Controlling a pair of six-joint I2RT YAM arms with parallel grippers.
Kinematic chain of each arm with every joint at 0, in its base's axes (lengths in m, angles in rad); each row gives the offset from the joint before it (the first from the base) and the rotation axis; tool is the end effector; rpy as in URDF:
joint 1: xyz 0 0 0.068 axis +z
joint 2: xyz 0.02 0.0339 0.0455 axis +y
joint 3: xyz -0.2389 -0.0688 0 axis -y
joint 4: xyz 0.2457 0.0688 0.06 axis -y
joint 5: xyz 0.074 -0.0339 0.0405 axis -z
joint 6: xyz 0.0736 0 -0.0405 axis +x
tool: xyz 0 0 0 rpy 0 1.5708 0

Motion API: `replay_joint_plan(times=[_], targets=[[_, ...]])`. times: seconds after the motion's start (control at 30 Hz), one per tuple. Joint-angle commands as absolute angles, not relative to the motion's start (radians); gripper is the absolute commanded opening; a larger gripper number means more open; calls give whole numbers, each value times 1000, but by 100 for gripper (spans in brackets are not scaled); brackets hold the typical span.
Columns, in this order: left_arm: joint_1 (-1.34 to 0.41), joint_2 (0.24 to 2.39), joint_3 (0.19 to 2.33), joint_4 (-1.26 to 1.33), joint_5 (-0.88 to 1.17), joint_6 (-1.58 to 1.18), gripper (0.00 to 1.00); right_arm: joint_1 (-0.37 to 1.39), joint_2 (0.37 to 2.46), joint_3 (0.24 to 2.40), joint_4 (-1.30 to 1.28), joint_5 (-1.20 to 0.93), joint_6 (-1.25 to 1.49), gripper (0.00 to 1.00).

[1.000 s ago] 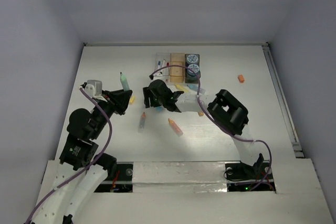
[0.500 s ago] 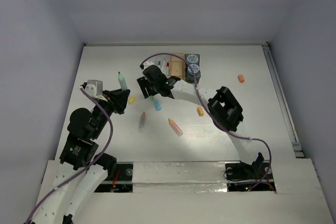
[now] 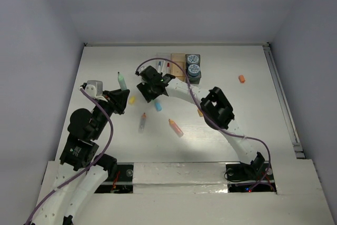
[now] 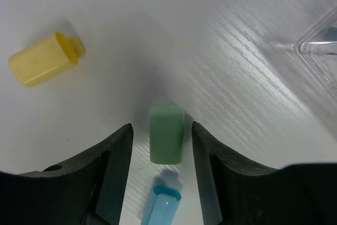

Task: Sort the stationery into containers
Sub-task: Pick up the pen cap from the center of the board.

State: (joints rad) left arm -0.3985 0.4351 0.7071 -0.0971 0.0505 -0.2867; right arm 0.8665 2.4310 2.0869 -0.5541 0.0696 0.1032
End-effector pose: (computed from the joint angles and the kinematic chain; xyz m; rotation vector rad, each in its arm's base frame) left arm 0.1545 -0.0691 0.3637 0.1222 1.4177 -0.6035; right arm 0.3564 0.4116 0.1276 -0.9013 2.3272 0.3297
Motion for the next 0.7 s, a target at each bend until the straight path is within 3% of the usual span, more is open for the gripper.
replay_joint_plan(times=[0.0,0.07,0.23,0.33,0.4,0.53,0.67], targets=[[-403,436,718,-52,49,-275,0,870,2454,2132,-598,49,83,51],[-403,436,716,-52,52,-275,0,861,2464,2138,-603,49,86,47],[-403,440,715,-48,60,-276,0,850,2467,2164,-597,66,104,25],[-403,451,715,-44,72,-278,0,836,2433,2145,-519,37,132,24],[-403,457,715,-44,80,-281,0,825,2433,2181,-508,15,158,16],[-403,486,713,-35,120,-299,0,816,2366,2155,-415,8,179,15],[-403,544,730,-29,204,-301,0,816,2121,1970,-255,24,222,16]])
